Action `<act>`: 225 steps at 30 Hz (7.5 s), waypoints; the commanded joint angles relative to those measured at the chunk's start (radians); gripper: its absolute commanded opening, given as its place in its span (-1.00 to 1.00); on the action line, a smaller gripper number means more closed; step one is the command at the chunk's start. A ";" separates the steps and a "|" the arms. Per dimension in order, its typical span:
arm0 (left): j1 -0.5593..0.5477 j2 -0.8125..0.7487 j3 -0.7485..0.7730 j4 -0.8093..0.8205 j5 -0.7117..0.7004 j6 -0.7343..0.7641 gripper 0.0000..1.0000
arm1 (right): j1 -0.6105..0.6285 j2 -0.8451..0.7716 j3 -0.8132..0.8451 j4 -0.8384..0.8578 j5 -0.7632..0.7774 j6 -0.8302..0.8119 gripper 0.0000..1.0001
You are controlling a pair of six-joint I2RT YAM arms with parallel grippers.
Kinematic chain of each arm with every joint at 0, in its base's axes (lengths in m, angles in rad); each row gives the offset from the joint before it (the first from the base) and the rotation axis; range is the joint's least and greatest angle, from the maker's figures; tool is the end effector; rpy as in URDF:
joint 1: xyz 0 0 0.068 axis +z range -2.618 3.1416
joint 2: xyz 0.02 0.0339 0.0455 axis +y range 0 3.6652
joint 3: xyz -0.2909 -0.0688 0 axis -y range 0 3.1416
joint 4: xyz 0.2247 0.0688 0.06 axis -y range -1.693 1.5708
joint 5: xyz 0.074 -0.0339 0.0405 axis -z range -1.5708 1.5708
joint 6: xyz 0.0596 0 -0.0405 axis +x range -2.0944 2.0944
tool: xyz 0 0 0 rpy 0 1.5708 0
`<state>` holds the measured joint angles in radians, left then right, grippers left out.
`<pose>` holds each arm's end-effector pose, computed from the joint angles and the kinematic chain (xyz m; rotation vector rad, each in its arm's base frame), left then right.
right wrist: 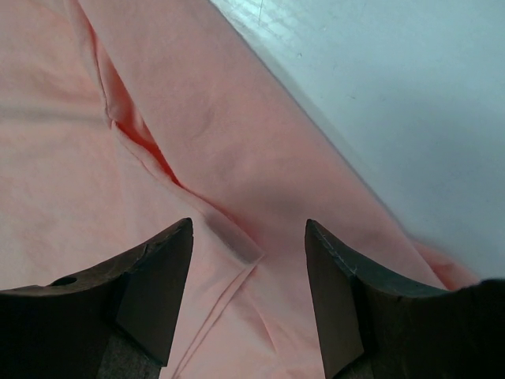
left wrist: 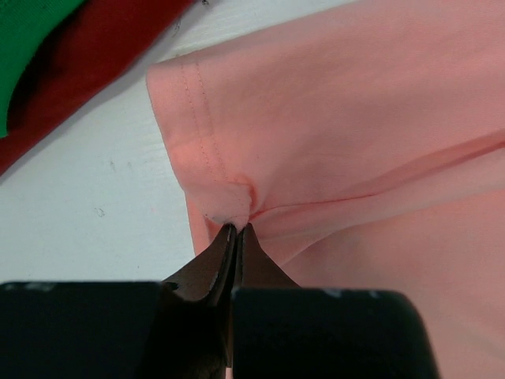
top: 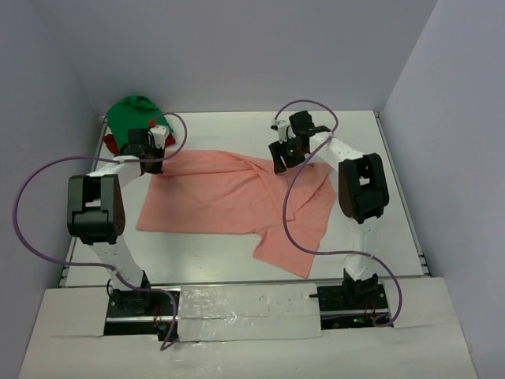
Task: Fold and stack the t-shirts
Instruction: Fold the flattened tshirt in 1/3 of the way
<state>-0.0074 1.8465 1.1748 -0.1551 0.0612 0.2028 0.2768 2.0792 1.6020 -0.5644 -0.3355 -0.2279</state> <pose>0.4028 -0.0066 0.2023 0.2798 2.3793 0.0182 0.4319 0.1431 0.2052 -0.7605 2.4744 0.4549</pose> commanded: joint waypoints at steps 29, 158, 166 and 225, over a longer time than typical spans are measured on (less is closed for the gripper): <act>0.003 -0.039 0.031 0.002 0.028 0.004 -1.00 | -0.042 0.071 0.093 -0.213 -0.137 -0.004 -1.00; 0.086 -0.342 -0.147 0.017 0.065 -0.068 0.99 | -0.036 -0.096 -0.122 -0.151 -0.005 0.051 0.14; 0.086 -0.346 -0.159 0.017 0.060 -0.068 0.99 | -0.037 -0.082 -0.125 -0.141 -0.020 0.047 0.14; 0.086 -0.388 -0.198 0.020 0.091 -0.069 0.95 | -0.024 -0.119 0.150 -0.411 -0.043 -0.031 -1.00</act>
<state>0.0769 1.4811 0.9726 -0.1684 0.1246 0.1417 0.2115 2.0438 1.7039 -0.9077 -0.3809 -0.2192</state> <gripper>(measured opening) 0.978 0.009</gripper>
